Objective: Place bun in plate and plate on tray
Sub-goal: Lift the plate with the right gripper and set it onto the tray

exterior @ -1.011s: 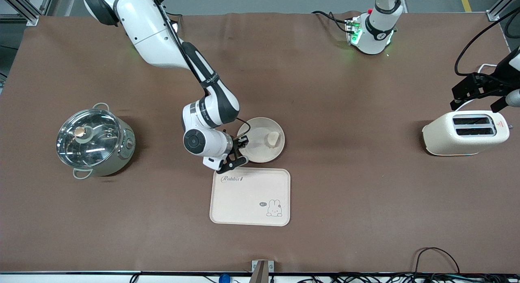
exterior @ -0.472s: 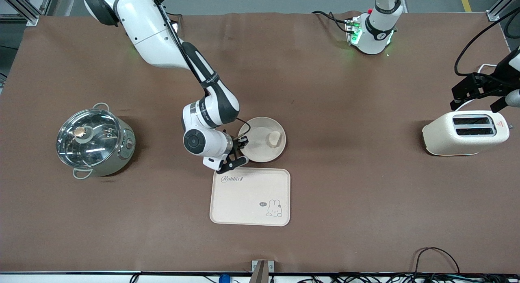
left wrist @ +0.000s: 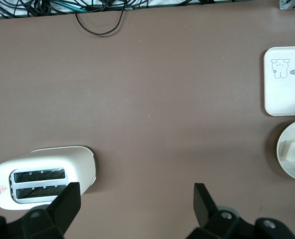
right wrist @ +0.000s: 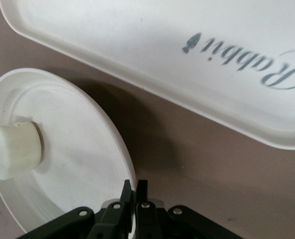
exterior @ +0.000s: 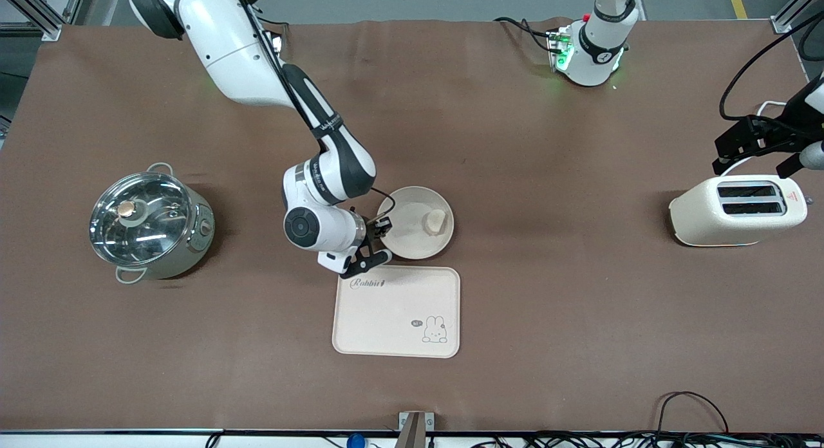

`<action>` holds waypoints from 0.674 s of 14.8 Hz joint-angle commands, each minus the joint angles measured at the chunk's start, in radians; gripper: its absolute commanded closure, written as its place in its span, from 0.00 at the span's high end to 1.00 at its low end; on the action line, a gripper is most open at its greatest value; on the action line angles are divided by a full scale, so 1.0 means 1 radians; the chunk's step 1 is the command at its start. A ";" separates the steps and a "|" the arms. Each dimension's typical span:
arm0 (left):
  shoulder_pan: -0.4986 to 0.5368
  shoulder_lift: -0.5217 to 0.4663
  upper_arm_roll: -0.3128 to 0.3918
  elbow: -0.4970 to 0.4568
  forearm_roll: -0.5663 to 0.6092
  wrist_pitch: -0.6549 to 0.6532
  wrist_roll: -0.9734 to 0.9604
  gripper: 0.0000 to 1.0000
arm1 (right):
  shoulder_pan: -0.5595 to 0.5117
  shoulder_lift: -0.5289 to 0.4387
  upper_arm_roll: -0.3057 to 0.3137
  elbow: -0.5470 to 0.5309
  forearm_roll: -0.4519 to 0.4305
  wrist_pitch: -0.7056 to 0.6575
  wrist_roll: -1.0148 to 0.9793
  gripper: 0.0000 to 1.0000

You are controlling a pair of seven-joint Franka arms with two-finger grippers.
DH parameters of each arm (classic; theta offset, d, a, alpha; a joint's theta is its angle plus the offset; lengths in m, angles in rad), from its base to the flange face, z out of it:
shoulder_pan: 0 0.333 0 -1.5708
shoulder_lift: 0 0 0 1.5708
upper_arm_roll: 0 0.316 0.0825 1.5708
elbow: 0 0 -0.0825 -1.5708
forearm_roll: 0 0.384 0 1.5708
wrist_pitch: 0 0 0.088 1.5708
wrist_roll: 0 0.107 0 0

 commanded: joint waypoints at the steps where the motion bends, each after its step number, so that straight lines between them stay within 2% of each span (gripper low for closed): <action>1: -0.004 0.007 -0.003 0.024 0.020 -0.031 -0.010 1.00 | -0.071 -0.054 0.009 0.005 0.083 -0.071 -0.003 0.03; 3: -0.005 0.007 -0.005 0.024 0.020 -0.031 -0.010 1.00 | -0.129 -0.053 0.005 0.066 0.144 -0.130 -0.001 0.03; 5: -0.005 0.007 -0.005 0.024 0.020 -0.031 -0.010 1.00 | -0.168 -0.041 0.005 0.110 0.161 -0.128 -0.001 0.02; 10: -0.005 0.007 -0.008 0.024 0.020 -0.031 -0.010 1.00 | -0.194 0.108 0.004 0.317 0.169 -0.058 0.123 0.01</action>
